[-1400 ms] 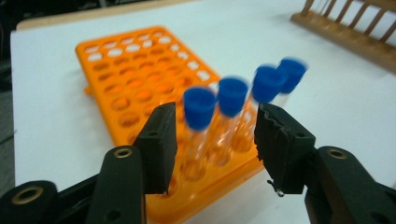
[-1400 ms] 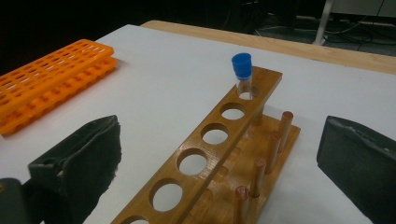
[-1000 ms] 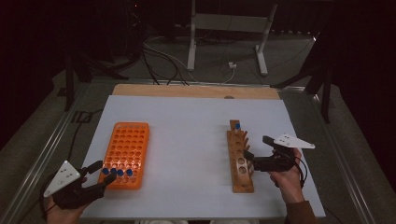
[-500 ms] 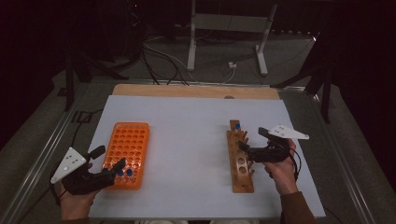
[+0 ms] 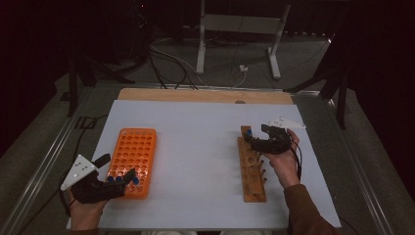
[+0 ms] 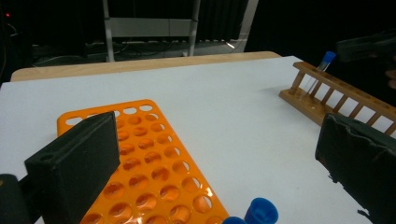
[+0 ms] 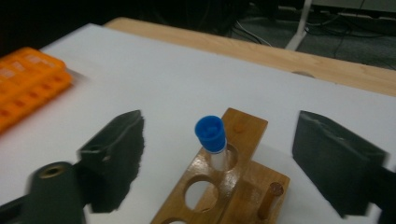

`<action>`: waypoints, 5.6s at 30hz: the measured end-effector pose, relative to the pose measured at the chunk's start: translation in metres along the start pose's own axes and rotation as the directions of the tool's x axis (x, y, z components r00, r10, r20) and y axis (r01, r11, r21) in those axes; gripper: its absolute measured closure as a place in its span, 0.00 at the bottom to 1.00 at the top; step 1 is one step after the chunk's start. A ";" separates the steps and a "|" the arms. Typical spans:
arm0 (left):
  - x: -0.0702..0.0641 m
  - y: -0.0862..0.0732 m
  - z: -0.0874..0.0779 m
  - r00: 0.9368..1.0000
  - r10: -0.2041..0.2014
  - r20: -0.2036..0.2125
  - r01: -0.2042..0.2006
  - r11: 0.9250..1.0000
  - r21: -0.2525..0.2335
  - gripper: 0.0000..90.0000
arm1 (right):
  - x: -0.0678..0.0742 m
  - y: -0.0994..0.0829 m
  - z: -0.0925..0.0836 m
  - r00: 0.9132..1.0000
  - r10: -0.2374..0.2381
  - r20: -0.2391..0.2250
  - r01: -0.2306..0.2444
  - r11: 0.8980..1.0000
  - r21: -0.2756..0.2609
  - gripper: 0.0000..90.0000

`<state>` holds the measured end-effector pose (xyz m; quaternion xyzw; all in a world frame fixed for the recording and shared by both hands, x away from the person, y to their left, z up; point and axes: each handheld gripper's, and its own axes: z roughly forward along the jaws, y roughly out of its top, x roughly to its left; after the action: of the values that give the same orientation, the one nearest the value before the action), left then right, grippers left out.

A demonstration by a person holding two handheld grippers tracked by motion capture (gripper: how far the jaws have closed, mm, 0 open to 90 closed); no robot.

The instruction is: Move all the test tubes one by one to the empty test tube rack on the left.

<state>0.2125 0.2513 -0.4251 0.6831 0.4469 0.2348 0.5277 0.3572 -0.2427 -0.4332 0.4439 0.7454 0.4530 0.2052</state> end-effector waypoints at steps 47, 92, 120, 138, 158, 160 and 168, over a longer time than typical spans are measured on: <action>-0.021 0.010 0.014 0.999 0.018 0.046 -0.019 1.000 0.015 0.01 | 0.006 0.022 -0.020 0.997 -0.060 0.046 0.062 0.998 -0.032 0.85; -0.144 0.021 0.126 0.961 0.227 0.155 -0.240 0.968 0.070 0.29 | 0.117 0.026 -0.015 0.935 -0.177 -0.306 0.183 0.983 -0.007 0.85; -0.133 0.014 0.136 0.966 0.205 0.155 -0.223 0.969 0.109 0.87 | 0.118 0.025 -0.017 0.915 -0.168 -0.366 0.169 0.985 -0.029 0.45; -0.099 0.027 0.101 0.984 0.132 0.121 -0.139 0.989 0.053 0.87 | 0.099 0.016 -0.026 0.952 -0.168 -0.254 0.159 0.986 -0.055 0.17; -0.033 0.036 0.037 0.998 0.061 -0.031 -0.062 0.997 -0.035 0.87 | 0.059 -0.006 -0.048 0.983 -0.128 -0.130 0.118 0.990 -0.083 0.03; -0.025 0.035 0.029 0.997 0.059 -0.054 -0.061 0.997 -0.036 0.87 | 0.054 -0.009 -0.050 0.985 -0.118 -0.125 0.107 0.990 -0.091 0.03; 0.012 0.024 0.003 0.991 0.002 -0.132 -0.009 0.999 -0.053 0.87 | 0.038 -0.011 -0.056 0.992 -0.072 -0.101 0.061 0.992 -0.109 0.03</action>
<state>0.2296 0.2590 -0.4061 0.6530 0.4725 0.2926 0.5145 0.2919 -0.2405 -0.4108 0.3828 0.7445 0.5073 0.2043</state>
